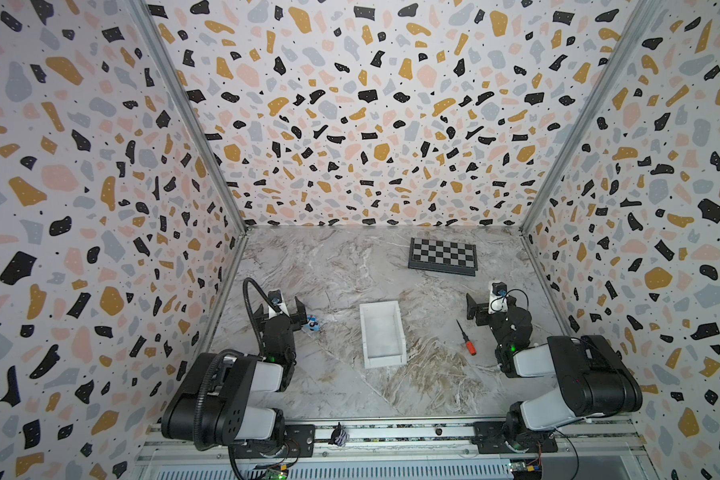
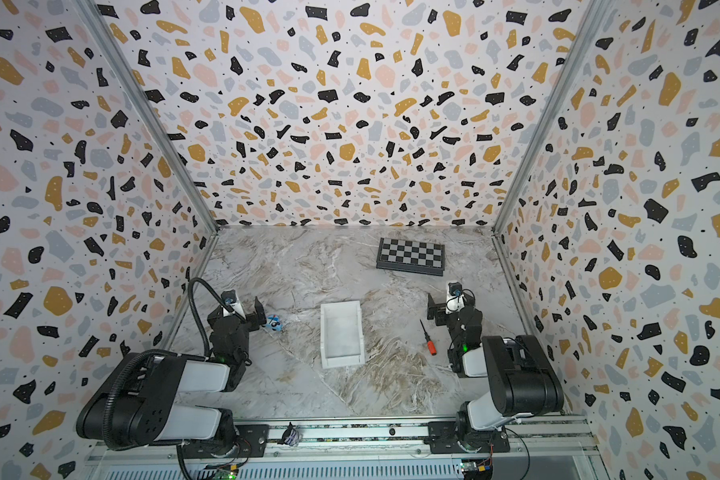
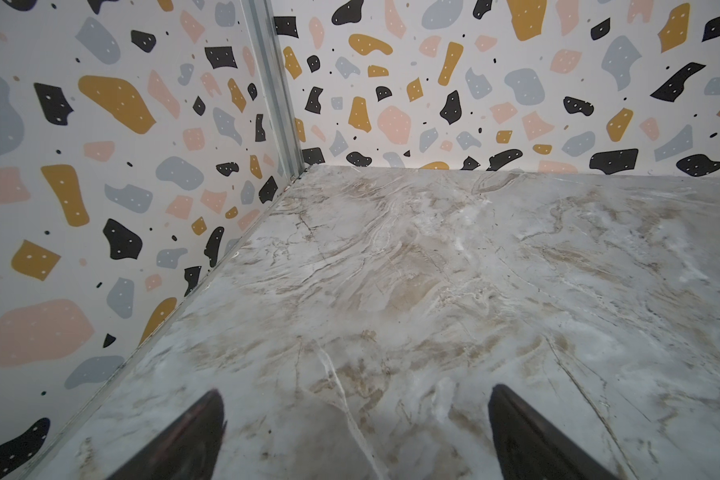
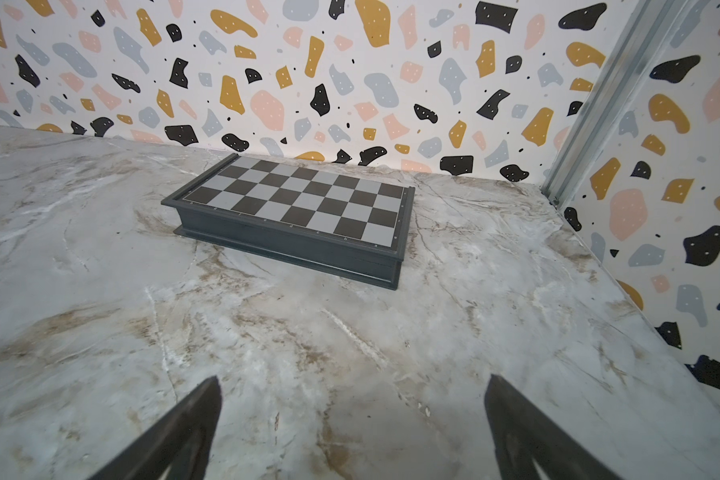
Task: Put the screwdriver in the bin
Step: 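Move the right gripper over the red-handled screwdriver while the left arm lifts slightly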
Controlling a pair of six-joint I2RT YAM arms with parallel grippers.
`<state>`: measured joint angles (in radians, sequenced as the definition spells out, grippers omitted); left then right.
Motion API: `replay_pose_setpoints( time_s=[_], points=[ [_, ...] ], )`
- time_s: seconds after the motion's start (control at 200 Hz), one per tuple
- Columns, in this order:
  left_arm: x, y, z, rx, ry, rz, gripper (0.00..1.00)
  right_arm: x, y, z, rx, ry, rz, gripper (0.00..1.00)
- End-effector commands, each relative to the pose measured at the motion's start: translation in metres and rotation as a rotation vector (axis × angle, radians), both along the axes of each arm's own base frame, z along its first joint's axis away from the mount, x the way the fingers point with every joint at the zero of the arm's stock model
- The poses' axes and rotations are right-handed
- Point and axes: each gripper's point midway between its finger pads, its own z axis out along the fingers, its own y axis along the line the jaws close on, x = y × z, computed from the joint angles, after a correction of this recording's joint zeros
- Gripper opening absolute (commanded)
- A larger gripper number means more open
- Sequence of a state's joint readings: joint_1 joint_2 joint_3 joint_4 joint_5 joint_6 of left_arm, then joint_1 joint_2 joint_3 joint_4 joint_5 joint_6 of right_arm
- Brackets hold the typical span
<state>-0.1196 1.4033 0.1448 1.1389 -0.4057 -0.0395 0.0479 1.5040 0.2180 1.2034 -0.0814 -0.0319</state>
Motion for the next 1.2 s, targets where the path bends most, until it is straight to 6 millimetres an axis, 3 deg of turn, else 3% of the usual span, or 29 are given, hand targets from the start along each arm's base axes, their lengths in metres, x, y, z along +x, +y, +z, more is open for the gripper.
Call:
replay_pose_setpoints(
  time_s=[0.0, 0.07, 0.115, 0.19, 0.341, 0.446, 0.561, 0.686, 0.891, 1.192],
  points=[
    [0.005, 0.004, 0.025, -0.014, -0.093, 0.024, 1.0, 0.0, 0.0, 0.013, 0.005, -0.041, -0.002, 0.99],
    [0.001, 0.018, 0.037, -0.035, -0.14, 0.114, 1.0, -0.003, -0.006, 0.024, 0.015, -0.059, -0.041, 0.99],
    [0.001, 0.028, 0.037, -0.042, -0.069, 0.187, 1.0, 0.0, -0.01, 0.029, 0.039, -0.013, -0.068, 0.99],
    [0.003, 0.043, 0.058, -0.108, -0.004, 0.325, 1.0, 0.008, -0.01, 0.045, 0.123, 0.084, -0.073, 0.99],
    [0.007, 0.017, 0.113, -0.304, -0.068, 0.183, 1.0, -0.001, 0.024, 0.079, 0.233, 0.204, 0.093, 0.99],
    [-0.011, 0.023, 0.133, -0.467, -0.08, 0.263, 1.0, -0.013, 0.025, 0.079, 0.338, 0.387, 0.024, 0.99],
    [-0.014, 0.007, 0.143, -0.529, -0.021, 0.189, 1.0, -0.037, 0.03, 0.065, 0.329, 0.543, -0.044, 0.99],
    [-0.013, -0.015, 0.135, -0.585, 0.061, 0.087, 1.0, -0.07, 0.03, 0.044, 0.282, 0.677, -0.124, 0.99],
    [-0.017, -0.026, 0.124, -0.616, 0.096, 0.031, 1.0, -0.12, 0.042, 0.006, 0.203, 0.874, -0.18, 0.98],
    [-0.005, -0.034, 0.106, -0.61, 0.162, 0.01, 1.0, -0.143, 0.047, -0.042, 0.212, 0.978, -0.198, 0.85]
  ],
)
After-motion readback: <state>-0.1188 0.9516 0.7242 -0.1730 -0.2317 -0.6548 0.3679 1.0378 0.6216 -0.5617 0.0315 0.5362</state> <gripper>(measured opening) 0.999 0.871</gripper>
